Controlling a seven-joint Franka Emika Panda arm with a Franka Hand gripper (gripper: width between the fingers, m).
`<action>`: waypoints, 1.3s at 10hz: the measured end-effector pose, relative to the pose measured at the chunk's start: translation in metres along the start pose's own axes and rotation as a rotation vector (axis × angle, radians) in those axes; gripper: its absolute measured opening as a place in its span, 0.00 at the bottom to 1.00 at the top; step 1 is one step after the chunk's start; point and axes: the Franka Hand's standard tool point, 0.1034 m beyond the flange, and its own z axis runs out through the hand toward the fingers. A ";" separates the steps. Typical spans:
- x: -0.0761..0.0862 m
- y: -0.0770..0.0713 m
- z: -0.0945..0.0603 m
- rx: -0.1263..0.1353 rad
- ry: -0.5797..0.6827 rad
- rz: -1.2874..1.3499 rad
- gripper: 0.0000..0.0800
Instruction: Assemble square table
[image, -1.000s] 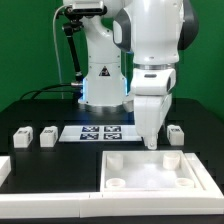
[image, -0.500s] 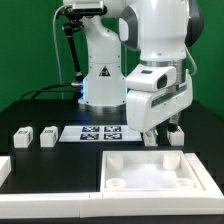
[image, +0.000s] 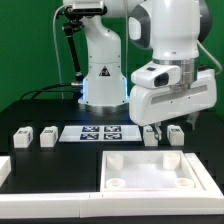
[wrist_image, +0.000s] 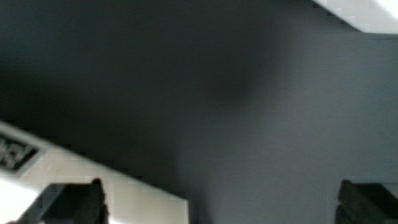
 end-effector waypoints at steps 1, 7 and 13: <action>0.000 -0.005 0.000 0.012 0.001 0.090 0.81; -0.023 -0.023 0.007 0.039 -0.312 0.211 0.81; -0.033 -0.033 0.022 0.094 -0.765 0.275 0.81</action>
Offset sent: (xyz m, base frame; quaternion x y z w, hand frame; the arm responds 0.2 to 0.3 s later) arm 0.0000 0.0000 0.0000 0.0000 -0.0650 0.0000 0.9979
